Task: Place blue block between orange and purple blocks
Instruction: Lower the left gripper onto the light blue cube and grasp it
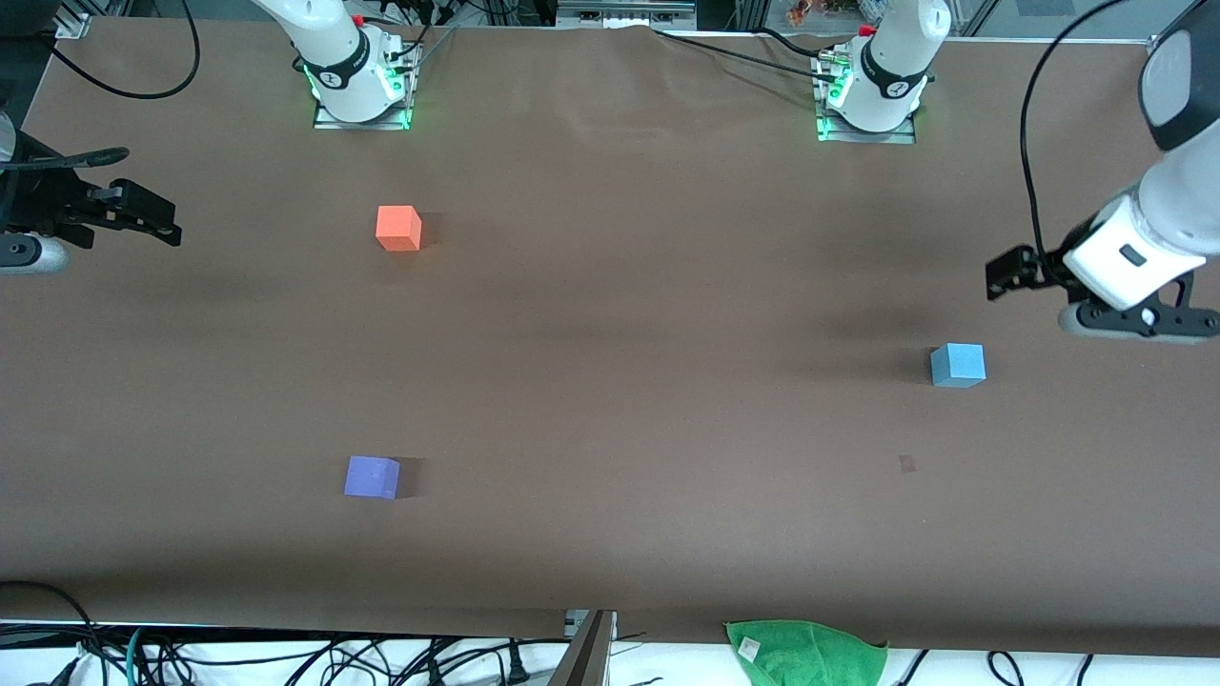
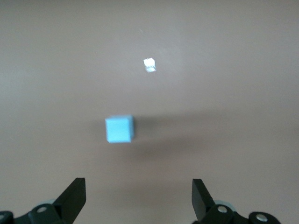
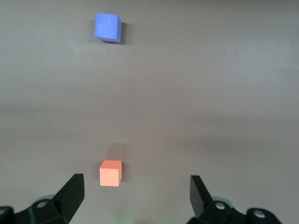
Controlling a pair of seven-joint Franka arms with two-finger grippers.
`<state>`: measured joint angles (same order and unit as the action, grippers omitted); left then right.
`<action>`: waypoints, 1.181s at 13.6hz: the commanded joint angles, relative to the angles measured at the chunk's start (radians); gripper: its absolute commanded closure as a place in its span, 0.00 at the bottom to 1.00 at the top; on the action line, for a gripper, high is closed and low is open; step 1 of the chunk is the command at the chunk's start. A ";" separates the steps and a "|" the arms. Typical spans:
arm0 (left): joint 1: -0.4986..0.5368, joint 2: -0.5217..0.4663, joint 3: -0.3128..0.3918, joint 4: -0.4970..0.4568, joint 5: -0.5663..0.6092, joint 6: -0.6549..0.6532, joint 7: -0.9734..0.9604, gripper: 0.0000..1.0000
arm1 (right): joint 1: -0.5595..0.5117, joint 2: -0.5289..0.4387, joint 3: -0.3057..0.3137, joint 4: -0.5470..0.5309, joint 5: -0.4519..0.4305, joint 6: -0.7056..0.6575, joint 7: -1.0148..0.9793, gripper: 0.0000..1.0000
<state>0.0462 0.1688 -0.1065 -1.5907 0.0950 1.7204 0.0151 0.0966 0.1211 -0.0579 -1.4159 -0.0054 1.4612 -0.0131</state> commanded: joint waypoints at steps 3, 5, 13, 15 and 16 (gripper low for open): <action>0.009 0.173 -0.007 0.028 0.080 0.165 0.026 0.00 | -0.006 0.003 0.001 0.011 0.015 -0.001 -0.013 0.00; 0.017 0.262 -0.001 0.018 0.122 0.173 0.026 0.00 | -0.006 0.003 0.001 0.011 0.015 -0.001 -0.013 0.00; 0.113 0.317 -0.009 -0.221 0.144 0.275 0.026 0.00 | -0.006 0.003 0.001 0.011 0.015 -0.001 -0.013 0.00; 0.119 0.318 -0.010 -0.273 0.118 0.339 0.026 0.00 | -0.006 0.003 0.001 0.011 0.015 -0.001 -0.013 0.00; 0.122 0.319 -0.009 -0.288 0.120 0.375 0.026 0.00 | -0.006 0.003 0.001 0.011 0.015 -0.001 -0.013 0.00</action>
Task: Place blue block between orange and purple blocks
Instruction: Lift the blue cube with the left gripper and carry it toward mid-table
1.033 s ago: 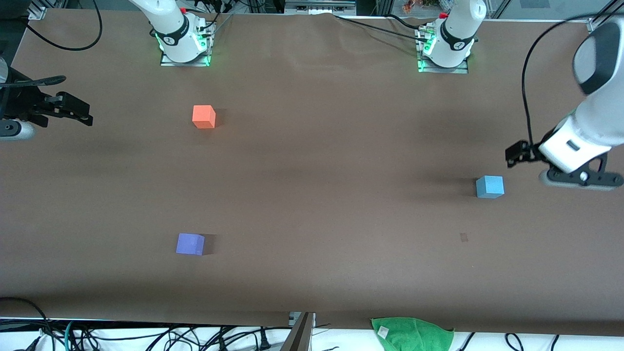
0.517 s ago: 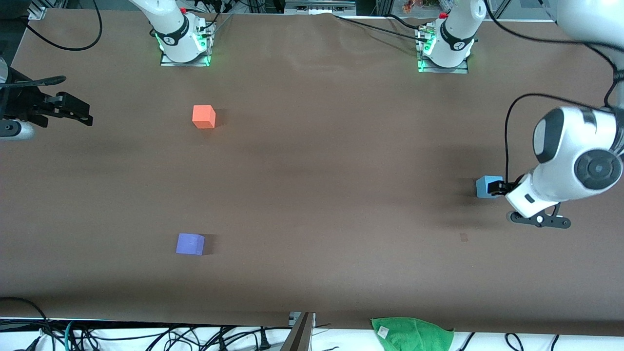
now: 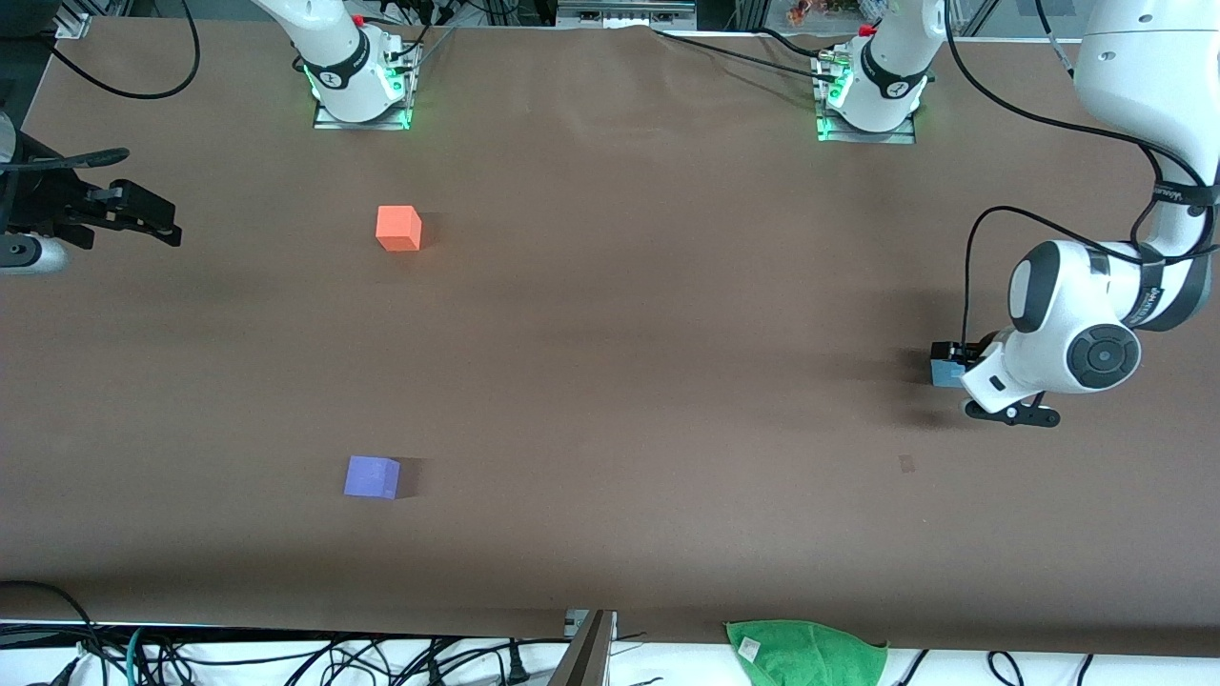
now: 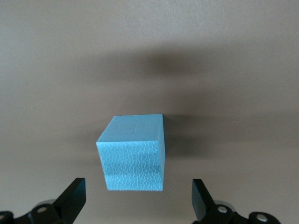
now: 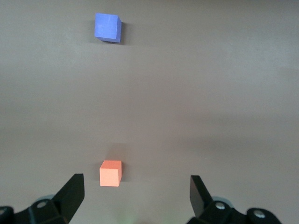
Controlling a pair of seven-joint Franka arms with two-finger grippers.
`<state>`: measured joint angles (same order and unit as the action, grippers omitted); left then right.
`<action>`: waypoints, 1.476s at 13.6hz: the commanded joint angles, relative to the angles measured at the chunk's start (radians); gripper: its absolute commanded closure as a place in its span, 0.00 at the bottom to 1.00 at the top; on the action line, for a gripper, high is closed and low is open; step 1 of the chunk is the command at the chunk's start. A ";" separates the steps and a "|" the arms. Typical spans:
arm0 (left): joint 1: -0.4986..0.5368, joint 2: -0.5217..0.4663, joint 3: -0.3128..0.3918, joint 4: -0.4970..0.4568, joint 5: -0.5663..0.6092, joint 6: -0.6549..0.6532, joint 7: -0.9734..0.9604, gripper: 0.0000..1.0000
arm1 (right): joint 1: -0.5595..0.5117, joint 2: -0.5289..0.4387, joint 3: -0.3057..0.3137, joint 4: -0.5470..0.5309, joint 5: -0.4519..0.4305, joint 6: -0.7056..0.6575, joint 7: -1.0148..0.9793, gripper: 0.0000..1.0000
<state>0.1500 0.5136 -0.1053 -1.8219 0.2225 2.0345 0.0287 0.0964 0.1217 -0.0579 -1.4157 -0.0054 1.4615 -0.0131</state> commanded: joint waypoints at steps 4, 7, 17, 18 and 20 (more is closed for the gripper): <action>0.029 -0.014 -0.010 -0.071 -0.009 0.105 -0.007 0.00 | -0.006 0.003 0.001 0.011 0.015 -0.001 -0.013 0.00; 0.051 0.028 -0.010 -0.088 -0.009 0.171 0.000 0.00 | -0.006 0.003 0.001 0.011 0.015 -0.001 -0.013 0.00; 0.049 -0.029 -0.033 -0.085 -0.031 0.124 -0.039 0.88 | -0.006 0.003 0.001 0.011 0.015 -0.001 -0.015 0.00; 0.048 -0.055 -0.065 -0.054 -0.046 0.054 -0.062 0.88 | -0.007 0.003 0.001 0.011 0.015 -0.001 -0.015 0.00; 0.045 -0.069 -0.135 0.050 -0.055 -0.174 -0.128 0.84 | -0.007 0.003 0.001 0.011 0.015 -0.001 -0.015 0.00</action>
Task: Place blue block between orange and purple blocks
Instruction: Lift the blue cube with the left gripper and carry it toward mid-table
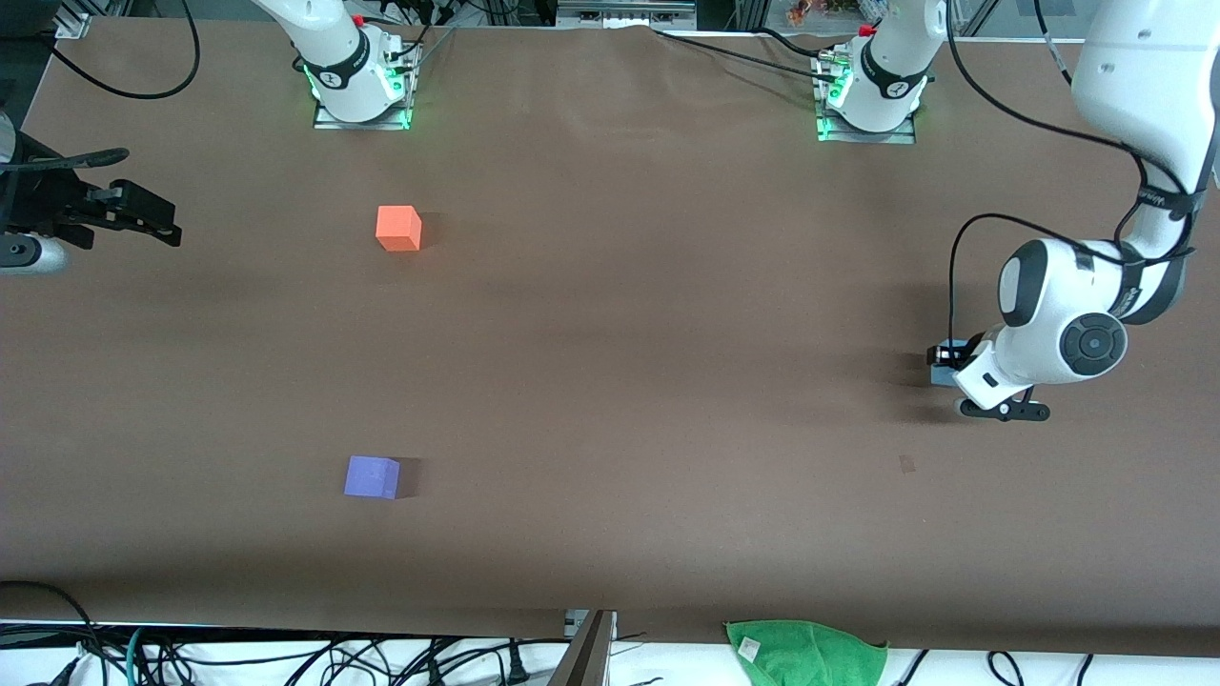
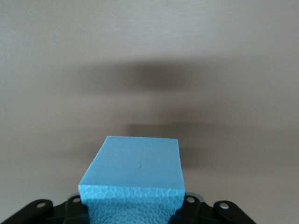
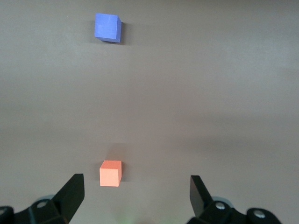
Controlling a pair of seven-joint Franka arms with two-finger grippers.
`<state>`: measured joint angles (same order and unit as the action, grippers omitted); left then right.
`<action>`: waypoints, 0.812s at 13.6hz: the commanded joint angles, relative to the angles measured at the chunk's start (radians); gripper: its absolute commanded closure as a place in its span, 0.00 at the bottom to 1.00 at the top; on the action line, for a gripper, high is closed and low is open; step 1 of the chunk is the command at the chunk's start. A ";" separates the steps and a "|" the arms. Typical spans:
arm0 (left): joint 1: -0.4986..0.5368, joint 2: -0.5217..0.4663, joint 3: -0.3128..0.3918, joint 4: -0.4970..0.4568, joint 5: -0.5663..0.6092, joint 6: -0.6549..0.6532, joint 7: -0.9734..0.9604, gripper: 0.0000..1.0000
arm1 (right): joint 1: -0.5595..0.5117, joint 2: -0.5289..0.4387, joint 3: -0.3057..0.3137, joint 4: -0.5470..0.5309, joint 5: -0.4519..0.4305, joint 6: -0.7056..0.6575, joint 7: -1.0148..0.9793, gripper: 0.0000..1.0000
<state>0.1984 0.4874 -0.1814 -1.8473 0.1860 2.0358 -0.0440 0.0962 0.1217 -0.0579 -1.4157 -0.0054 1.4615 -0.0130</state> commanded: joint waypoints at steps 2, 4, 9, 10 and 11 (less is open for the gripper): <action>-0.005 -0.041 -0.134 0.164 -0.112 -0.348 -0.132 0.82 | -0.007 0.003 0.001 0.011 0.015 -0.001 -0.013 0.00; -0.008 -0.044 -0.226 0.175 -0.155 -0.368 -0.140 0.86 | -0.007 0.004 0.001 0.011 0.015 0.000 -0.013 0.00; -0.163 0.019 -0.348 0.255 -0.151 -0.272 -0.365 0.91 | -0.007 0.006 0.001 0.011 0.015 -0.001 -0.013 0.00; -0.219 0.043 -0.346 0.255 -0.145 -0.212 -0.422 0.90 | -0.007 0.006 0.001 0.011 0.015 -0.001 -0.013 0.00; -0.264 0.078 -0.345 0.257 -0.143 -0.163 -0.492 0.91 | -0.007 0.006 0.001 0.011 0.015 -0.001 -0.013 0.00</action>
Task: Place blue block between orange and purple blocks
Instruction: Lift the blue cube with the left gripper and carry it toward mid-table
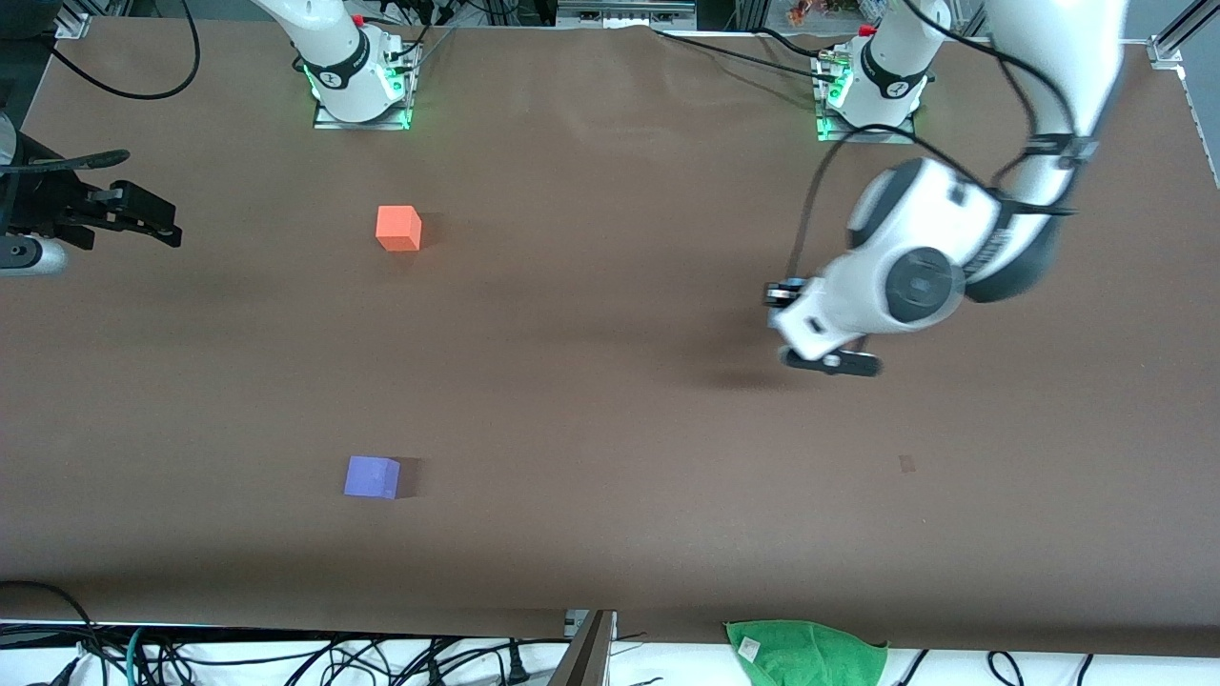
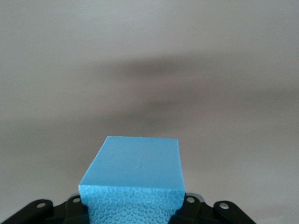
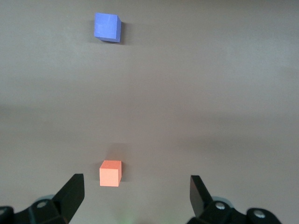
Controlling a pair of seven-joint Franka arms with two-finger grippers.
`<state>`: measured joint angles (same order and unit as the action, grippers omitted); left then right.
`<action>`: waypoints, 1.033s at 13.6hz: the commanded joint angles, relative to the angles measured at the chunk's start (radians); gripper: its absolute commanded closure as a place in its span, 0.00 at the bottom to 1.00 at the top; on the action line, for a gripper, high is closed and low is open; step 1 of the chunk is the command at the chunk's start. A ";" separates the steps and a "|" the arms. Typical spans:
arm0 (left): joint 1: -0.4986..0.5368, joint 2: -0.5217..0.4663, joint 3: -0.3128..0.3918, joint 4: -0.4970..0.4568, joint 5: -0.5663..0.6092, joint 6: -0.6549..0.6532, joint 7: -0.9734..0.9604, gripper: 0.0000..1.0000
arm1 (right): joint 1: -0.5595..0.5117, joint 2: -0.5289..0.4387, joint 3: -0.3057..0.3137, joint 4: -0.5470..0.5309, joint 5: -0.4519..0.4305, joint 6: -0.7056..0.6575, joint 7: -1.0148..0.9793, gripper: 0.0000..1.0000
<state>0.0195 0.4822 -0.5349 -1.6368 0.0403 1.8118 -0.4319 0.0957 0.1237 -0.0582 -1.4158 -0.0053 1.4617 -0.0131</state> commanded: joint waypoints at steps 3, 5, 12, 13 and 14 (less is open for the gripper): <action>-0.203 0.163 0.016 0.048 0.015 0.200 -0.272 0.87 | -0.007 0.004 0.000 0.011 0.015 -0.001 -0.013 0.00; -0.277 0.208 0.047 0.048 0.049 0.286 -0.332 0.87 | -0.007 0.004 0.000 0.011 0.015 0.000 -0.013 0.00; -0.469 0.273 0.190 0.046 0.108 0.382 -0.422 0.56 | -0.007 0.005 0.000 0.011 0.015 0.000 -0.013 0.00; -0.467 0.273 0.190 0.046 0.110 0.382 -0.422 0.44 | -0.007 0.007 0.001 0.011 0.013 0.000 -0.013 0.00; -0.467 0.273 0.191 0.046 0.110 0.380 -0.421 0.01 | -0.005 0.005 0.001 0.011 0.015 0.000 -0.012 0.00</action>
<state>-0.4400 0.7508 -0.3572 -1.6165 0.1244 2.2017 -0.8394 0.0956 0.1250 -0.0590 -1.4158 -0.0053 1.4620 -0.0131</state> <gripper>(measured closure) 0.427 0.000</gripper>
